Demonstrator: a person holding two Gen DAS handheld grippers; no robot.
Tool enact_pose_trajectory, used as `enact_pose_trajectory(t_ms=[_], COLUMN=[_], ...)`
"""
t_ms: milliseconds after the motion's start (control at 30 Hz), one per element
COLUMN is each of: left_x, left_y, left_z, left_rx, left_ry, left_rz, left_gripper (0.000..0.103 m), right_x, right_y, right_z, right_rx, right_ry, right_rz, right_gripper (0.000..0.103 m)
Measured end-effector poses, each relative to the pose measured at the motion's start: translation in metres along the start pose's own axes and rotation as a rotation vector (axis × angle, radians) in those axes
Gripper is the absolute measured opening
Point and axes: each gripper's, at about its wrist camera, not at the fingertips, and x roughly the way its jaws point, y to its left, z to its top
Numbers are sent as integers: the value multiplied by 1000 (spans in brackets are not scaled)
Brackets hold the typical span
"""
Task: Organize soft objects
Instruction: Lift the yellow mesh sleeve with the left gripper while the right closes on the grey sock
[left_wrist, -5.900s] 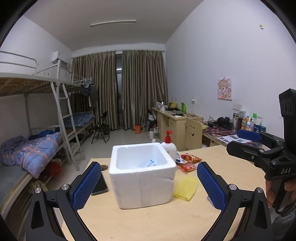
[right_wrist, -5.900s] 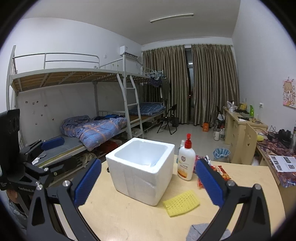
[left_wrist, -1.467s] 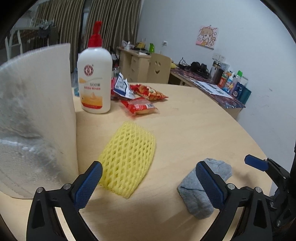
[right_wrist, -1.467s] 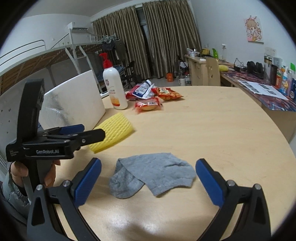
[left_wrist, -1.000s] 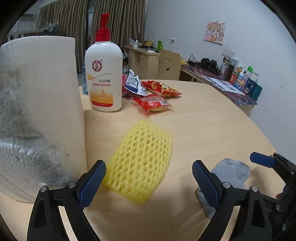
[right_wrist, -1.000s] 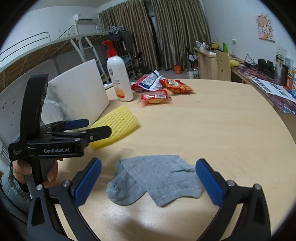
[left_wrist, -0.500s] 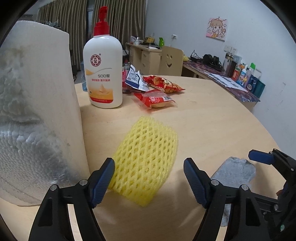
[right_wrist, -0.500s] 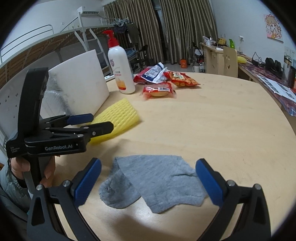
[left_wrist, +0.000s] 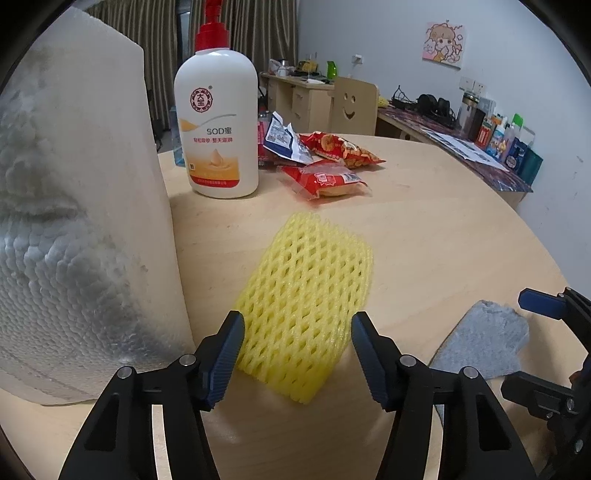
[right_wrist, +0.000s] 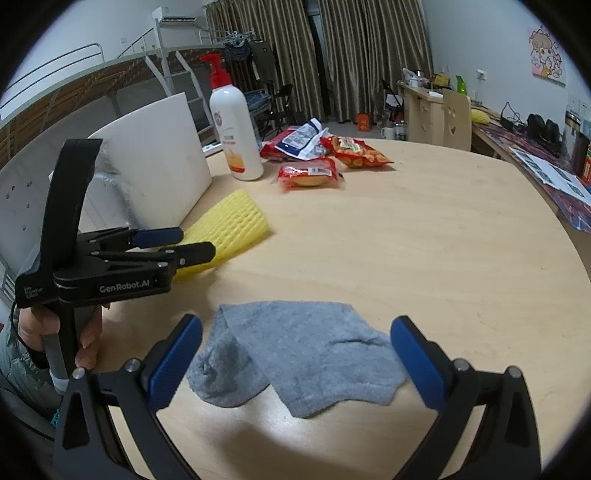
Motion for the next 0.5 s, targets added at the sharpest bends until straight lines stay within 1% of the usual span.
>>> enact_pose_trajectory(t_ms=[133,200,233,267,300,333,400,433,500], left_x=[0,-1,-1,-2,-3,-2,-3,-3,-6], left_y=[1,1,1,2,3,4,6,7,7], left_z=[0,0,0,-1,-1,-1,-2,-2,-3], left_rx=[-2,-1,0,-2,-6,-9,-20,-23,-20], left_ry=[2,2,2,1,0,0,-2,-4,-11], left_rz=[0,7,13,23,31,36,45,49,61], left_gripper=[59,49,47,40,35,34,24,22,11], right_x=[1,2,2,3,3,4,5,6,8], right_y=[1,1,1,0,0,0,1,1,3], right_z=[0,0,0,-1,-1,-1,-1,-1,0], right_rx=[-3,-3,-2,-1,0,0,-6,-8,-13], right_ry=[9,12,17,23,27,32,40,44,51], right_rz=[-4,-6,-9,-12,-14,-16,-21,-25,-26], right_gripper=[103,103,103,103,103,103,103,103,103])
